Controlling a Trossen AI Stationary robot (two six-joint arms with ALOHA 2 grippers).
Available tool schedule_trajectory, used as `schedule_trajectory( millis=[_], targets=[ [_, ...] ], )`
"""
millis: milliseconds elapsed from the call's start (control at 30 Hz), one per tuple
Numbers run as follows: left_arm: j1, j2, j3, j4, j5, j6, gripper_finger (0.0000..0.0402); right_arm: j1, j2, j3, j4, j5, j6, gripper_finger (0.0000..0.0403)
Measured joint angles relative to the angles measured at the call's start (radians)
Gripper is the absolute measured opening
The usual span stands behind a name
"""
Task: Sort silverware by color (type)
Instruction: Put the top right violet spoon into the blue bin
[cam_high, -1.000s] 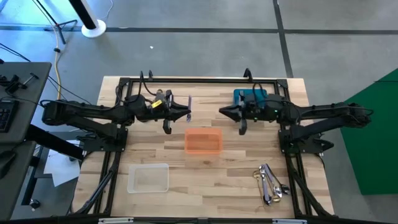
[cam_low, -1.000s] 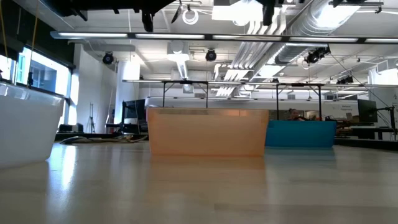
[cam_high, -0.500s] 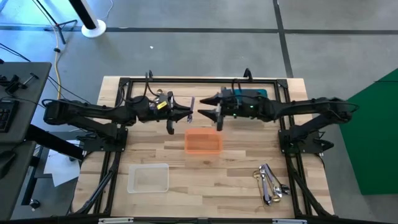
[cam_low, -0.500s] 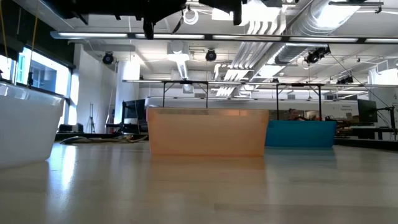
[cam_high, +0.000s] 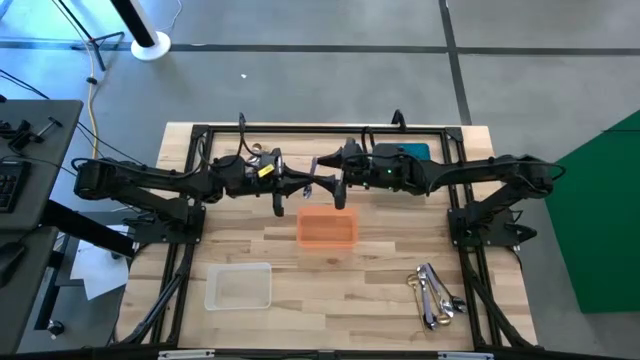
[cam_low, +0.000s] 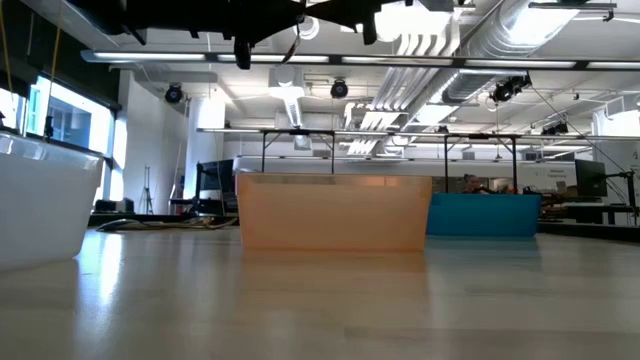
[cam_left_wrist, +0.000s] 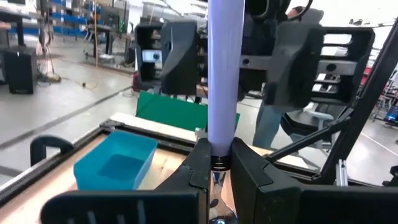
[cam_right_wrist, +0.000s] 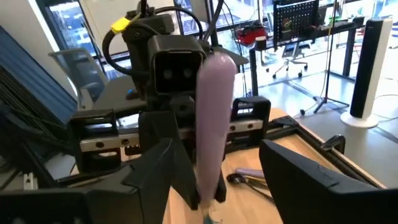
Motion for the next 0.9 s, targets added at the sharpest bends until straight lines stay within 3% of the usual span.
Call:
schedule_trajectory(
  millis=[400,667,900],
  targets=[
    [0.001,0.000,0.000,-0.023,-0.027,0.040,0.0017,0.000,0.036,-0.001,0.033,-0.010,0.070,0.0139],
    [0.000,-0.001,0.000,-0.027,-0.037,0.039,0.0016,0.000,0.032,-0.001,0.033,-0.005,0.071,0.0032],
    [0.000,-0.001,0.000,-0.032,-0.040,0.041,0.0006,0.000,0.029,-0.001,0.025,-0.011,0.078,0.0026]
  ],
)
